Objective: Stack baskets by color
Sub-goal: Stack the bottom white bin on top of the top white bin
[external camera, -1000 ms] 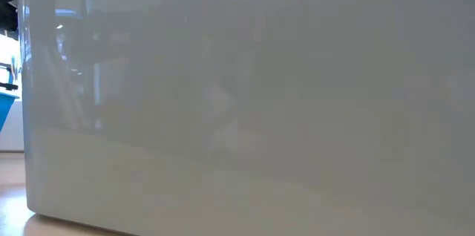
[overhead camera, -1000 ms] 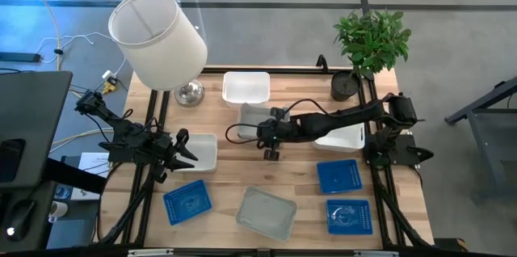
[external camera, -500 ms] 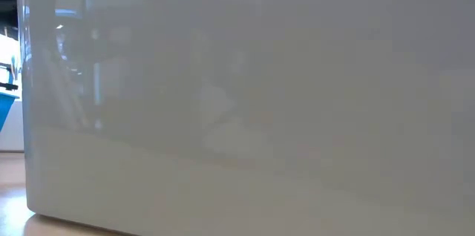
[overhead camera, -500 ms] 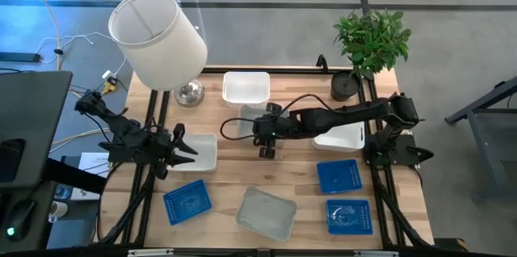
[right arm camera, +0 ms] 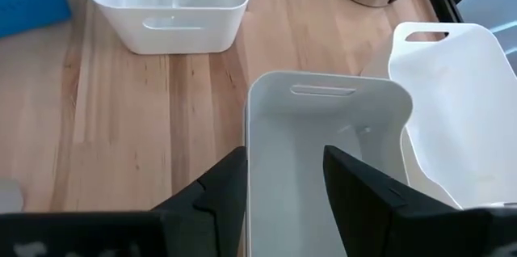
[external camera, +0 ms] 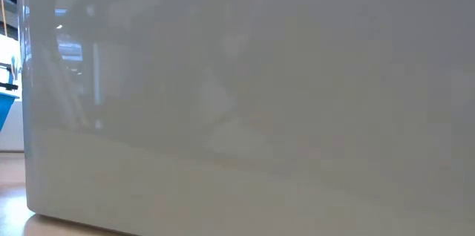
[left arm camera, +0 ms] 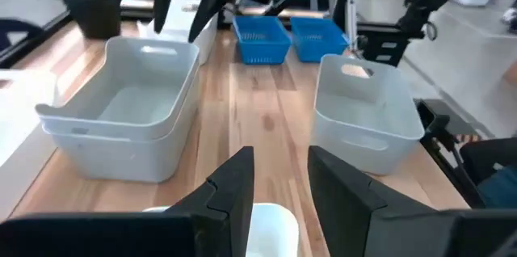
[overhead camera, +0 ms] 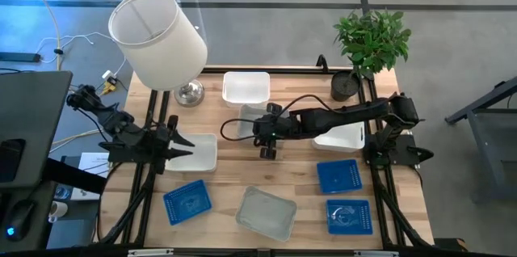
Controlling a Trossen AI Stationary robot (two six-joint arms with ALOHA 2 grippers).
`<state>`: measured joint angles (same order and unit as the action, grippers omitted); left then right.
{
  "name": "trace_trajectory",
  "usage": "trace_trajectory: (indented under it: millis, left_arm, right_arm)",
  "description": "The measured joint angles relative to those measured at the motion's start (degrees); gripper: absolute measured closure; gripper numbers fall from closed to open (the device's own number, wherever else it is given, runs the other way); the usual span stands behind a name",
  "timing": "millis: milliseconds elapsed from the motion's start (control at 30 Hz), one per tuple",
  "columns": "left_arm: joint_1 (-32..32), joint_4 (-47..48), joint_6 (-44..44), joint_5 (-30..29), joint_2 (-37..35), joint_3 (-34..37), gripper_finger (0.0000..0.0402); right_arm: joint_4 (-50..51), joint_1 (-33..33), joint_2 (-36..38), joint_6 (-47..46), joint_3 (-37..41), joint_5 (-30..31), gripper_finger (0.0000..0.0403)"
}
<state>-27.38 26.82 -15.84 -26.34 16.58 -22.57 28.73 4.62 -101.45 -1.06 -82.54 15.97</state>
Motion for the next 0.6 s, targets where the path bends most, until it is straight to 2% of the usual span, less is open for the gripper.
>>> trace_trajectory:
  millis: [133,333,600]
  left_arm:
    - [0.4,6.6,-5.5,-2.1,5.7,-6.2,0.0296]
    - [3.2,23.3,-11.6,-2.0,14.2,-16.4,0.0296]
    - [9.4,40.5,-14.6,4.5,23.7,-25.3,0.0296]
  right_arm:
    - [0.3,0.0,0.0,0.0,0.0,-0.1,0.0252]
    - [0.7,0.0,0.0,0.0,0.0,-1.2,0.0252]
    - [1.5,0.3,0.0,0.0,0.0,-4.3,0.0252]
